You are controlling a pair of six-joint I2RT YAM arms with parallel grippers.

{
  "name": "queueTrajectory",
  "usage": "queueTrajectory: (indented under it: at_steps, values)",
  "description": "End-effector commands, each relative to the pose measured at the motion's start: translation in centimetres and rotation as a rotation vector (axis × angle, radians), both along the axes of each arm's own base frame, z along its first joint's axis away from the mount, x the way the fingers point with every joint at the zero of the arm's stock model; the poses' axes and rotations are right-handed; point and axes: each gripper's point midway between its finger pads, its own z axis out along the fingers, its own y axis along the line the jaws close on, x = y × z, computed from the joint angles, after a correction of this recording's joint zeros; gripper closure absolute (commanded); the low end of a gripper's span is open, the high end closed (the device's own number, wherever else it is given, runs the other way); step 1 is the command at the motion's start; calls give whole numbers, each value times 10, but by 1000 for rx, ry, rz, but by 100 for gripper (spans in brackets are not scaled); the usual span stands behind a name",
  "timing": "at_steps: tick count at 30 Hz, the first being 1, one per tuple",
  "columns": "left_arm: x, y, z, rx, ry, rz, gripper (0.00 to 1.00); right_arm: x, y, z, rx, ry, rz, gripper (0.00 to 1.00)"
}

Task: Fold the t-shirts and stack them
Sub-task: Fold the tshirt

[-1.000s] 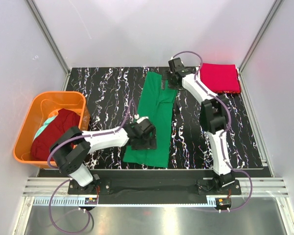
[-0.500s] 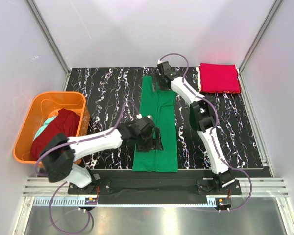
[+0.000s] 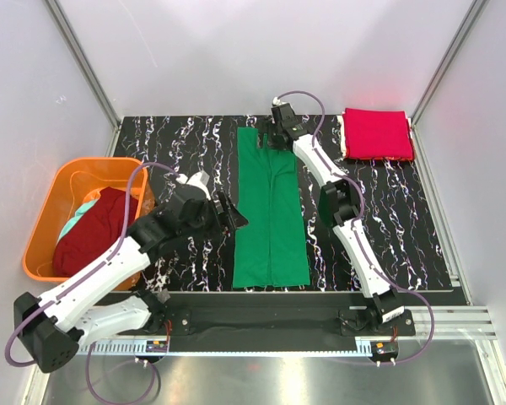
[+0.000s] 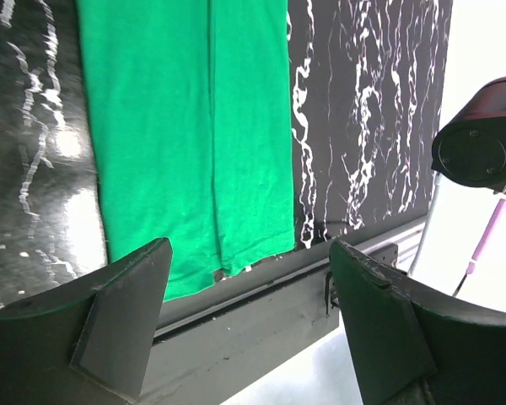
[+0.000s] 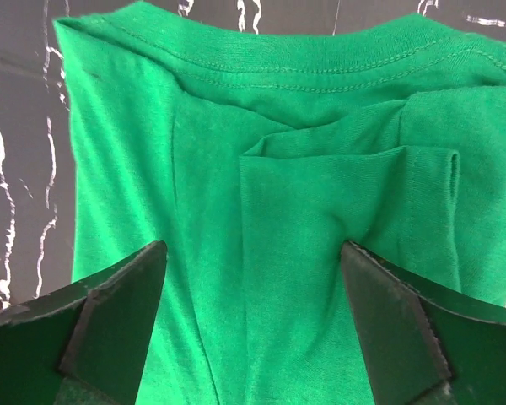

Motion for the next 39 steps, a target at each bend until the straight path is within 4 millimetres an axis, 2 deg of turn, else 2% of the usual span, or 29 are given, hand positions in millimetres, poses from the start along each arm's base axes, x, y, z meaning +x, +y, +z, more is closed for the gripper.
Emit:
queueTrajectory:
  at_steps: [1,2,4,5,6,7,8,9,10,11,12,13,14,15,16,17,18,19,20,21,22,23,24,25,27,28,31,35,39]
  values:
    - [5,8,-10,53,-21,-4,18,1,21,16,86,-28,50,8]
    - [5,8,-15,75,-16,-19,18,10,21,61,107,-118,46,3]
    - [3,8,-30,100,16,-29,19,15,11,109,145,-184,33,0]
    - [4,10,-36,114,21,-22,19,11,2,155,172,-227,28,0]
    - [0,13,-51,131,44,-21,20,7,-5,177,179,-245,23,0]
    - [-1,11,-56,118,50,-25,21,3,-18,191,172,-245,14,0]
    - [-3,11,-60,113,56,-28,22,-15,-28,235,177,-278,17,0]
    - [-5,13,-71,118,66,-22,23,-26,-35,248,154,-282,21,0]
    - [-7,14,-75,119,79,-20,24,-38,-43,238,123,-231,18,0]
    - [-7,15,-78,119,87,-5,25,-64,-55,268,114,-231,12,0]
    - [-9,18,-84,127,98,3,25,-79,-61,270,108,-200,3,0]
    - [-13,20,-92,135,120,6,26,-97,-68,238,72,-100,-3,0]
    - [-16,21,-96,135,135,9,26,-124,-78,261,79,-107,-4,1]
    - [-17,22,-100,138,138,10,28,-139,-83,255,85,-72,-22,2]
    - [-21,25,-109,149,156,11,29,-165,-89,213,60,45,-15,4]
    - [-23,25,-112,146,168,14,32,-187,-93,236,101,3,-8,5]
    - [-24,25,-114,143,169,7,33,-204,-96,229,119,28,-14,7]
    - [-27,26,-118,148,183,6,35,-230,-104,189,95,129,-21,9]
    - [-30,28,-123,149,194,8,36,-252,-109,202,128,101,-21,15]
    - [-32,29,-125,145,192,6,37,-268,-114,191,136,131,-34,19]
    - [-34,30,-127,144,199,5,38,-295,-121,155,137,230,-66,21]
    - [-37,33,-133,155,210,10,38,-313,-116,164,203,211,-32,28]
    - [-37,34,-135,154,211,13,38,-327,-117,154,220,239,-33,32]
    - [-38,34,-137,155,215,16,39,-345,-122,124,221,307,-63,34]
    - [-38,33,-145,168,233,12,40,-366,-124,108,252,343,-69,36]
    - [-38,33,-148,174,244,10,42,-385,-123,84,265,427,-72,37]
    - [-41,28,-158,178,292,-1,45,-406,-125,54,271,518,-88,39]
    - [-46,20,-170,155,335,-16,47,-421,-126,34,277,566,-86,41]
    - [-53,24,-182,182,375,-4,46,-429,-116,16,342,612,-73,46]
